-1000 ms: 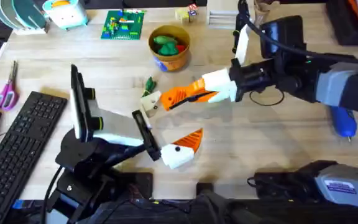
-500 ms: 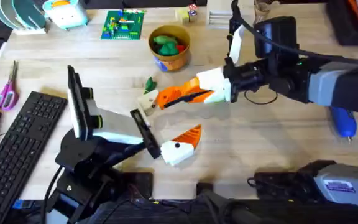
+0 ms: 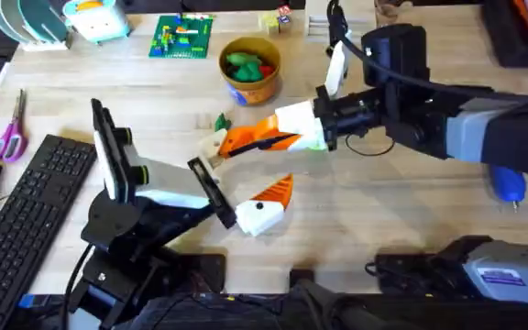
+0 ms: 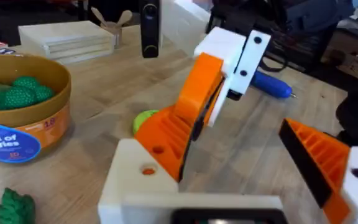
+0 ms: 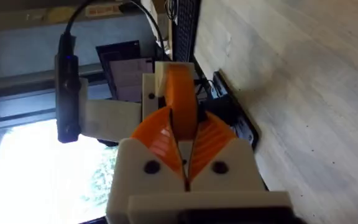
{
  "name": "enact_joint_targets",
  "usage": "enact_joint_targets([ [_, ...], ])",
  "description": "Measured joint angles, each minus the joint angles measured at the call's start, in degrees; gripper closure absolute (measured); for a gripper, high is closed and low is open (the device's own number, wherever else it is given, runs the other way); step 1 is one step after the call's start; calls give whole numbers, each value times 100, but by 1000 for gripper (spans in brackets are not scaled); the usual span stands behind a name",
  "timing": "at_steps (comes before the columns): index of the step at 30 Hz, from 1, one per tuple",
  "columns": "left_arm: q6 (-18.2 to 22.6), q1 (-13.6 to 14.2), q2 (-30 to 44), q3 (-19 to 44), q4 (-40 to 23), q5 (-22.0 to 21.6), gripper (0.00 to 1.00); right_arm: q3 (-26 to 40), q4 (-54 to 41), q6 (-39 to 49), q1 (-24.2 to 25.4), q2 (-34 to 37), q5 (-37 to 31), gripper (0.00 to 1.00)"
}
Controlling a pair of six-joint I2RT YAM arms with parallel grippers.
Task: Pick up the gripper from the table and insert it into the empty holder that is missing its gripper. Then pick up a screw, insert it into the mounting hole, and use the screwdriver to tighten it. Finally, clean up the table by picking up the vegetable and placing it into the bucket.
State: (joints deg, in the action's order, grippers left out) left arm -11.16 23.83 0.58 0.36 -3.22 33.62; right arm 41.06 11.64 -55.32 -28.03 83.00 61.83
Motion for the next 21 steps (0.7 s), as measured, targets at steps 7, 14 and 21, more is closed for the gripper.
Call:
enact_joint_targets([
  [7, 57, -35, 11, 0, 0, 162, 8, 0, 625, -265, -221, 311, -30, 994],
  [14, 129, -52, 18, 0, -13, 374, 8, 0, 849, -493, -276, 487, 61, 994],
  [21, 133, -52, 18, 0, -13, 390, 8, 0, 848, -515, -276, 485, 74, 994],
])
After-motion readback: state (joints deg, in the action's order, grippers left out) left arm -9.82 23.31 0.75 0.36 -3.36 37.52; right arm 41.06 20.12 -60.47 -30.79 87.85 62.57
